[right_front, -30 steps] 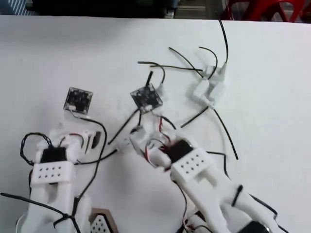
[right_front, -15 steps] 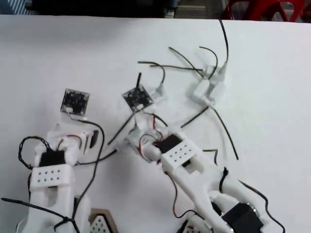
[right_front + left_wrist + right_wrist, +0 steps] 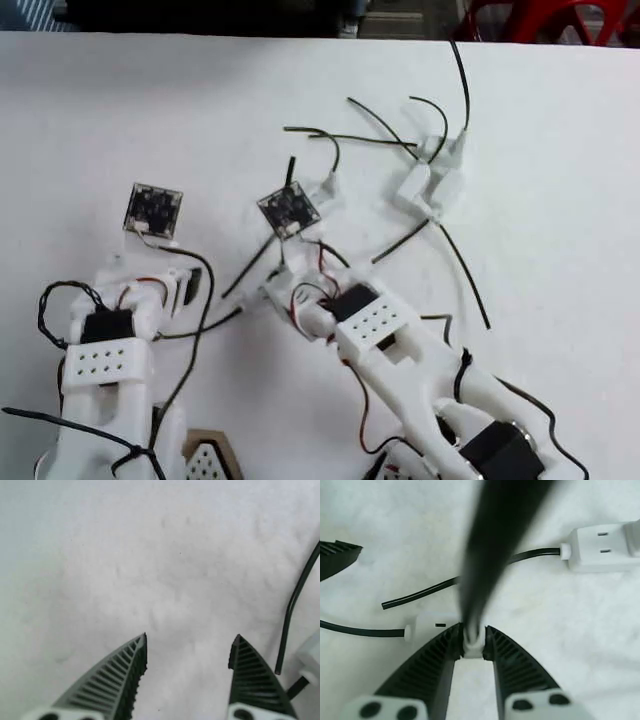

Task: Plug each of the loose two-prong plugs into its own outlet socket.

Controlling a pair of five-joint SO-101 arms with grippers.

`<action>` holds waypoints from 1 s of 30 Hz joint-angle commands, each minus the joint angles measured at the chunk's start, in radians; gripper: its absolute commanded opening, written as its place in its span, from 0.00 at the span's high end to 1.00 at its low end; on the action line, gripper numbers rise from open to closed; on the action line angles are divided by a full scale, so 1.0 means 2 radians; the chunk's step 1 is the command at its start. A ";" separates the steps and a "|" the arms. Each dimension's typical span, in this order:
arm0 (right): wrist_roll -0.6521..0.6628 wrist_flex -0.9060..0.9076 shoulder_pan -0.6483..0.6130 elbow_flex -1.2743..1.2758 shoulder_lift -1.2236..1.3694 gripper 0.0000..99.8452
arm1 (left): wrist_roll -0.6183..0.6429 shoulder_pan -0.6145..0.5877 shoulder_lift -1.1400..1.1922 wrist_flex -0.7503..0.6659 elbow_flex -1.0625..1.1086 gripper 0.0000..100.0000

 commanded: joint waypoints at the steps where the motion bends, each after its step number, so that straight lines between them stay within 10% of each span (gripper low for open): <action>1: 0.034 -0.003 -0.007 0.008 0.020 0.98 | 0.005 -0.005 -0.013 -0.011 -0.002 0.73; 30: 0.099 0.053 -0.010 -0.058 0.125 0.98 | 0.003 -0.004 -0.015 -0.013 0.005 0.73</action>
